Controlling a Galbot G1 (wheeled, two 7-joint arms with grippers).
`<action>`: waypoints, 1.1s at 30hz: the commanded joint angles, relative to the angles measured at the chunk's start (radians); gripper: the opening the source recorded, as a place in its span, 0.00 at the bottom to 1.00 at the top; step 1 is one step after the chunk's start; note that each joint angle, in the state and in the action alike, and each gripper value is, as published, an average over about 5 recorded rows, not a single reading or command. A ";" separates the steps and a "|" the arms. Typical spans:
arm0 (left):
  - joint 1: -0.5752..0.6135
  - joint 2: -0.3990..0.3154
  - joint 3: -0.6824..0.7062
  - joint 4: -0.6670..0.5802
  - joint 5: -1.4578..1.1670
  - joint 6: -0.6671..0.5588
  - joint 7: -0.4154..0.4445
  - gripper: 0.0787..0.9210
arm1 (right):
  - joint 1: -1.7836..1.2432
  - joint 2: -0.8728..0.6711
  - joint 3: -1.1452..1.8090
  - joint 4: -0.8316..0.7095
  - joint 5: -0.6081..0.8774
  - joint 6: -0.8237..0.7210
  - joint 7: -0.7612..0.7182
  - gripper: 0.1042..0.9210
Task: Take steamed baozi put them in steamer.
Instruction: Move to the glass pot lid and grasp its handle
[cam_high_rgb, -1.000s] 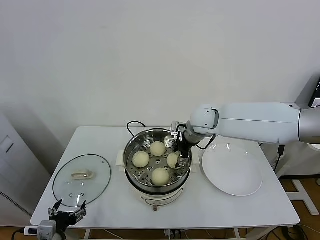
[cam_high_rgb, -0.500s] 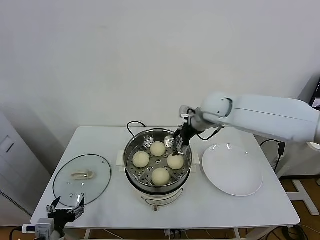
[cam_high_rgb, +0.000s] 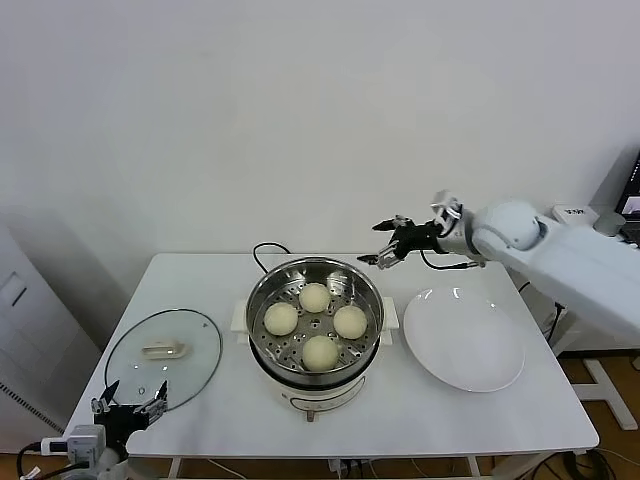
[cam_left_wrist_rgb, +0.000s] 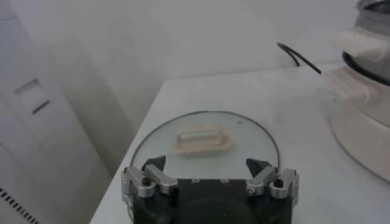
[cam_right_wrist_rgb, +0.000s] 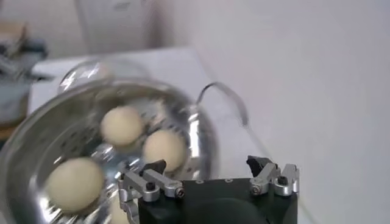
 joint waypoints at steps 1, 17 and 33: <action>-0.024 -0.014 -0.013 -0.001 -0.003 -0.009 0.010 0.88 | -0.752 -0.020 0.826 -0.012 -0.064 0.224 0.209 0.88; -0.024 -0.007 -0.031 0.140 0.548 -0.211 0.127 0.88 | -1.243 0.318 1.492 -0.045 -0.401 0.326 0.206 0.88; -0.087 -0.067 -0.055 0.402 1.487 -0.525 0.127 0.88 | -1.335 0.489 1.572 -0.077 -0.528 0.327 0.172 0.88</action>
